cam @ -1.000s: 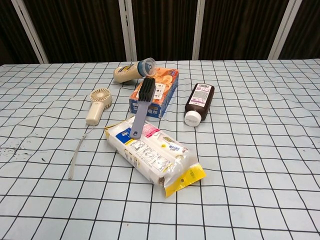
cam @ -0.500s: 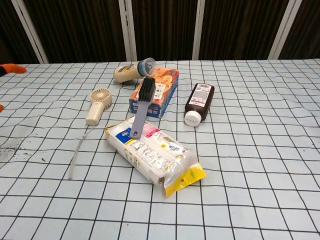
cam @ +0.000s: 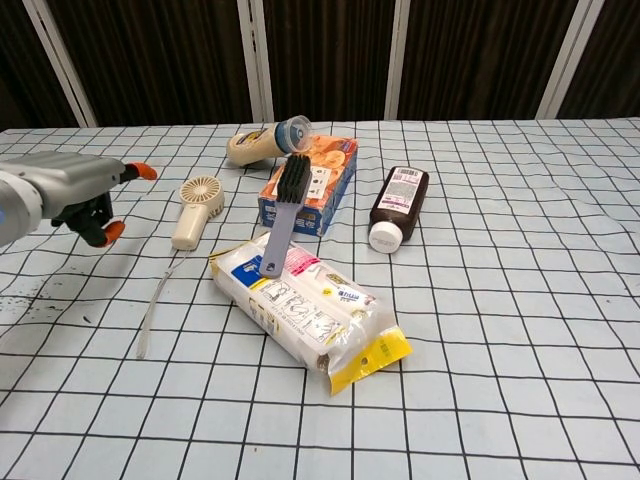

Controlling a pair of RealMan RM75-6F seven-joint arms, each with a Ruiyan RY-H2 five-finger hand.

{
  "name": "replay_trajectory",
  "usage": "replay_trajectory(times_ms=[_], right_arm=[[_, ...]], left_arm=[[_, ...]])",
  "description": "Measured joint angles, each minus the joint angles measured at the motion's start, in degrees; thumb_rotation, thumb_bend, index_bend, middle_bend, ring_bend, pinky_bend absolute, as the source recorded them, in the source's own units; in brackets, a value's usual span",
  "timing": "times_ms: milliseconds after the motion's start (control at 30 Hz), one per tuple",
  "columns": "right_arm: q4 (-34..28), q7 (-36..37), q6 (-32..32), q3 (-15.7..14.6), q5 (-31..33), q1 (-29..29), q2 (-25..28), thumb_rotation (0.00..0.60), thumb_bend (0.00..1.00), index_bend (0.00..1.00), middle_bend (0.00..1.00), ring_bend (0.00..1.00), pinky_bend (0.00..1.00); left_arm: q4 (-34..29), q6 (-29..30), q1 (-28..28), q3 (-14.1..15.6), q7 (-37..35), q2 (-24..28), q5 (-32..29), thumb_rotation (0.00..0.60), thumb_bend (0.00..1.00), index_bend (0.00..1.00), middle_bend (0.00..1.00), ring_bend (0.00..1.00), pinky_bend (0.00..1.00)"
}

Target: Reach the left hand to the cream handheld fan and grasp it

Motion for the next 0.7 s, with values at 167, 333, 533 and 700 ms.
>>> replay_trajectory(times_ms=[167, 333, 533, 700], right_arm=[[-0.03, -0.04, 0.04, -0.03, -0.01, -0.02, 0.01, 0.600, 0.28, 0.01, 0.00, 0.00, 0.00], [-0.06, -0.05, 0.01, -0.01, 0.03, 0.01, 0.00, 0.600, 0.28, 0.01, 0.00, 0.00, 0.00], [-0.09, -0.01, -0.01, -0.02, 0.04, 0.03, 0.02, 0.600, 0.28, 0.01, 0.00, 0.00, 0.00], [-0.09, -0.05, 0.01, -0.02, 0.04, 0.03, 0.02, 0.600, 0.28, 0.01, 0.00, 0.00, 0.00]], left_arm=[[3.05, 0.22, -2.35, 0.66, 1.04, -2.73, -2.23, 0.600, 0.71, 0.05, 0.88, 0.70, 0.70], [4.76, 0.43, -3.96, 1.68, 0.98, -4.33, -3.18, 0.600, 0.71, 0.07, 0.88, 0.70, 0.70], [5.36, 0.88, -4.71, 2.85, 0.01, -4.84, -3.27, 0.600, 0.71, 0.08, 0.88, 0.70, 0.70], [5.54, 1.23, -5.14, 3.39, -1.22, -4.99, -2.98, 0.600, 0.71, 0.09, 0.88, 0.70, 0.70]])
